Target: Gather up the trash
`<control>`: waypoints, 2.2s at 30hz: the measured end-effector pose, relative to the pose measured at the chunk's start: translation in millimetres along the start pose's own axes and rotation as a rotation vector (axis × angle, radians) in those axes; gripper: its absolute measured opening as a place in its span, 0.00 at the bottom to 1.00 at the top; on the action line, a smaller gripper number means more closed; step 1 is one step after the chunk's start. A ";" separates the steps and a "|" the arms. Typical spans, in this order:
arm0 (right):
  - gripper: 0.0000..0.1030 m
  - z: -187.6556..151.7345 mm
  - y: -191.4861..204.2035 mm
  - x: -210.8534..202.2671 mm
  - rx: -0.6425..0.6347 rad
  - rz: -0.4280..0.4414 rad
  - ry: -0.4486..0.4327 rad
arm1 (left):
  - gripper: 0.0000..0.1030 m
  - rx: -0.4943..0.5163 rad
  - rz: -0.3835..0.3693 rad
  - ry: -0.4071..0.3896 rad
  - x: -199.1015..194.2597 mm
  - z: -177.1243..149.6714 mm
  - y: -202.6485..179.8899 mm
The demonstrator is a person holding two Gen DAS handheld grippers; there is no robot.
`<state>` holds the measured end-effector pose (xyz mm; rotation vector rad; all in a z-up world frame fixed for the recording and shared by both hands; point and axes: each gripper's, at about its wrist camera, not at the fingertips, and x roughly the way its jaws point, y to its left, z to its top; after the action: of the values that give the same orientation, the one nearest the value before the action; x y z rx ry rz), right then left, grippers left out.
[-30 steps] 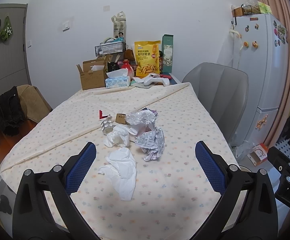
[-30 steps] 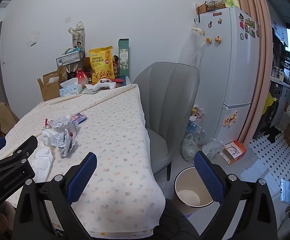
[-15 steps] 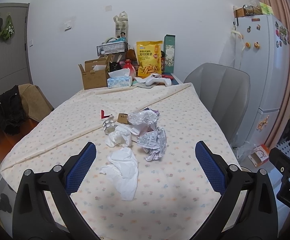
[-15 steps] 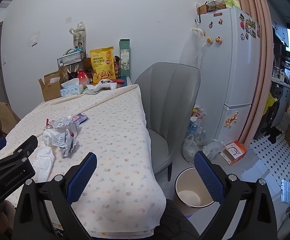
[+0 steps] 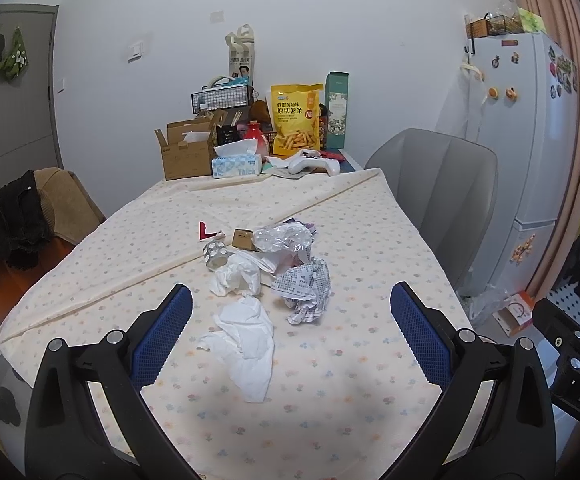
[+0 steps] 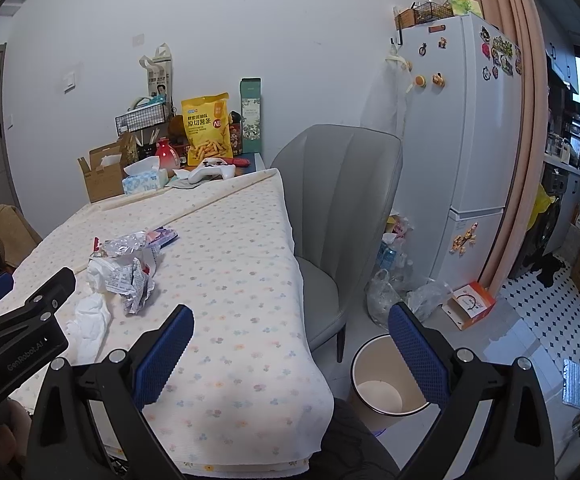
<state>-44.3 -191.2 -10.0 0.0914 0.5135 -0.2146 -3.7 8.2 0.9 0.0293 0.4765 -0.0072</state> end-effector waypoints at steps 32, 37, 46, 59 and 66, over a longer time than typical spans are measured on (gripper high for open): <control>0.93 5.5 12.2 5.8 -0.020 0.041 0.007 | 0.96 -0.055 0.032 0.006 4.9 -3.1 25.2; 0.93 6.2 28.1 11.0 -0.050 0.075 0.012 | 0.96 -0.081 0.068 0.023 8.3 -9.8 43.9; 0.93 -2.9 63.5 27.2 -0.094 0.141 0.044 | 0.96 -0.135 0.117 0.061 20.6 -27.3 78.0; 0.88 -20.5 72.7 65.1 -0.106 0.161 0.137 | 0.95 -0.129 0.077 0.173 69.5 -46.4 71.6; 0.82 -21.6 63.8 89.4 -0.090 0.158 0.180 | 0.76 -0.133 0.046 0.256 103.1 -44.3 61.9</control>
<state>35.8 -142.1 -70.9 0.0639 0.6912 -0.0280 68.5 71.4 -84.1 -0.0903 0.7309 0.0739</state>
